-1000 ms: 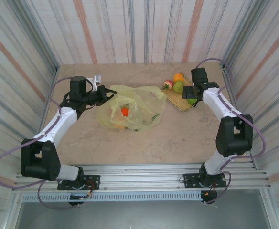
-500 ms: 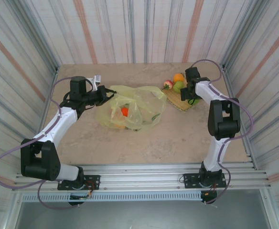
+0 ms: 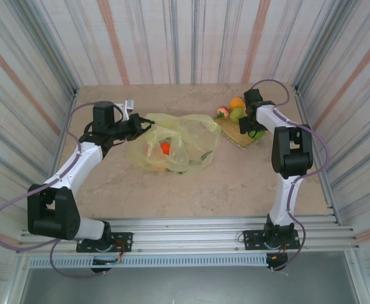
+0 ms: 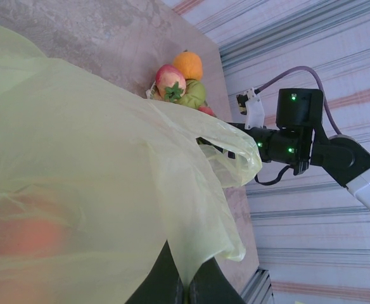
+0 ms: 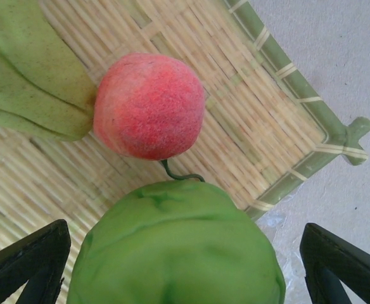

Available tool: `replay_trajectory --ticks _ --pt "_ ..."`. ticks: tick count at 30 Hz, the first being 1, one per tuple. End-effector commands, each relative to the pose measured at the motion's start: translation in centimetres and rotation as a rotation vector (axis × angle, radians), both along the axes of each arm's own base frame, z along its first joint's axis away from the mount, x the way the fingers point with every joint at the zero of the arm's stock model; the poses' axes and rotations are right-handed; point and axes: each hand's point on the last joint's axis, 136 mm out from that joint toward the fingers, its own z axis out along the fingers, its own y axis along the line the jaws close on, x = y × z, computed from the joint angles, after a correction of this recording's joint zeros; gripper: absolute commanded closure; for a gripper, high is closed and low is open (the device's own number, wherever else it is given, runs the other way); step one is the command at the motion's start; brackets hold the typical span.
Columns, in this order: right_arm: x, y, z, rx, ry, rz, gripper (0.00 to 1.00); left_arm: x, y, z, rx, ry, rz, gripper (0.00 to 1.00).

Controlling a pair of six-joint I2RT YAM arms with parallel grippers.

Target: Place the fruits into the plastic bag

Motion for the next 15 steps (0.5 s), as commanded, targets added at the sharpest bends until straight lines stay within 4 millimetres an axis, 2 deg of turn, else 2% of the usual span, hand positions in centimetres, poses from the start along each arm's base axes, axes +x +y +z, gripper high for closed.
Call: replay_trajectory --ticks 1,9,15 --pt "0.1 -0.6 -0.3 -0.023 0.034 0.008 0.09 -0.4 0.3 1.2 -0.011 -0.030 0.000 1.00" --pt "0.2 -0.3 -0.1 -0.002 0.031 0.018 0.26 -0.4 0.4 1.2 -0.012 -0.031 0.003 1.00" --pt "0.0 -0.3 0.7 0.005 0.018 0.017 0.31 -0.4 0.4 1.2 -0.013 -0.031 0.001 1.00"
